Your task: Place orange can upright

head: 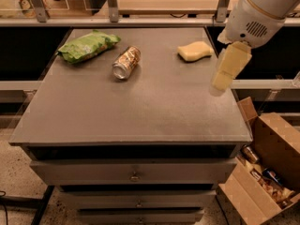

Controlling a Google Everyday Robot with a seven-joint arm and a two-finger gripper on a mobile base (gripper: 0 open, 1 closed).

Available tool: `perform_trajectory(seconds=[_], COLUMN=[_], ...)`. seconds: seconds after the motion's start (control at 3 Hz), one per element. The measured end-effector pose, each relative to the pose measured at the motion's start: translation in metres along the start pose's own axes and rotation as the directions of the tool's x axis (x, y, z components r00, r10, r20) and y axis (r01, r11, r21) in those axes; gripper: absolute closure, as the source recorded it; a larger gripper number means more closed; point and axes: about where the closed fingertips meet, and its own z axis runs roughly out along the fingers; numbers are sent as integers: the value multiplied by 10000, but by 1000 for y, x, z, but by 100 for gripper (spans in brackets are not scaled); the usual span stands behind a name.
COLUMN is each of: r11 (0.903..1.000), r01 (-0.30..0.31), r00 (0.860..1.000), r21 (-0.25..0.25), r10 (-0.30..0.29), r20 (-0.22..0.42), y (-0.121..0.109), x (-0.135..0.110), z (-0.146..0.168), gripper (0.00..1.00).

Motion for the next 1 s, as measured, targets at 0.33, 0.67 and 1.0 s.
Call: perform_trajectory(seconds=[0.33, 0.67, 1.0], r11=[9943, 9717, 9433], r01=[-1044, -2261, -3158], r00=[9919, 9674, 9384], r21=[-205, 689, 1025], r10=[1056, 2157, 2945], r20=[707, 1325, 1807], y=[-32, -52, -65], x=[-48, -85, -93], z=[27, 32, 39], gripper=[0, 0, 0])
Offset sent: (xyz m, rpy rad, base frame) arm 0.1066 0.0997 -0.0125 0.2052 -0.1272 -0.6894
